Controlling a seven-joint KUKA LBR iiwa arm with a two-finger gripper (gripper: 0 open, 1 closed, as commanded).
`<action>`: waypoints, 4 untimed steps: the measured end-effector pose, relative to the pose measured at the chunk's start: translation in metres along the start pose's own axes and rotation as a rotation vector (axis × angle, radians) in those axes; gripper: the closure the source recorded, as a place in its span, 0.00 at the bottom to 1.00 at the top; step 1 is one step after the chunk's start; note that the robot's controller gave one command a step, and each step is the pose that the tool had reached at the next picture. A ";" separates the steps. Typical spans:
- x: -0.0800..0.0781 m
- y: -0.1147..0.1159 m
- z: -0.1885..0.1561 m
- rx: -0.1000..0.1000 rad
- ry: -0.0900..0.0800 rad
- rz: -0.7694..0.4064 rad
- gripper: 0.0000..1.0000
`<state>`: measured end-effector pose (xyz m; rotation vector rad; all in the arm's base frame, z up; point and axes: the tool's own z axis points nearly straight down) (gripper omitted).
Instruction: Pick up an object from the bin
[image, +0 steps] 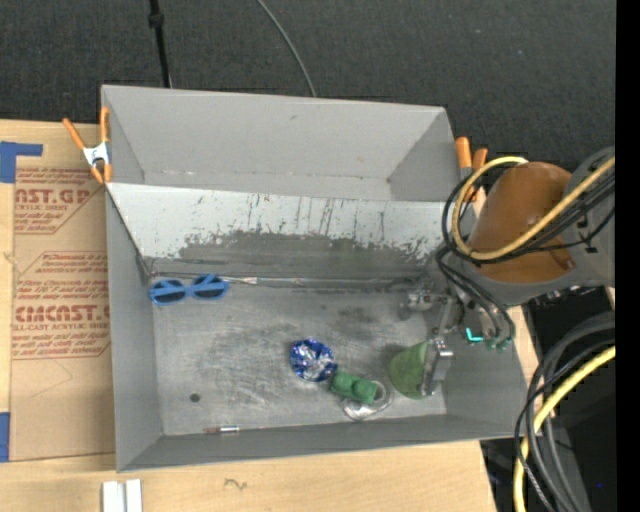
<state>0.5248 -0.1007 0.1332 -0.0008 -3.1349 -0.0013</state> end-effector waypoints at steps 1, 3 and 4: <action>0.024 -0.026 0.062 0.002 -0.017 -0.133 0.00; 0.015 -0.027 -0.062 0.005 -0.014 -0.442 1.00; -0.008 -0.027 -0.198 0.008 -0.014 -0.829 1.00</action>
Offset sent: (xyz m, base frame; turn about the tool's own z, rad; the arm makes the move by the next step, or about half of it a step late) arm -0.0269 -0.0262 -0.0632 -0.1357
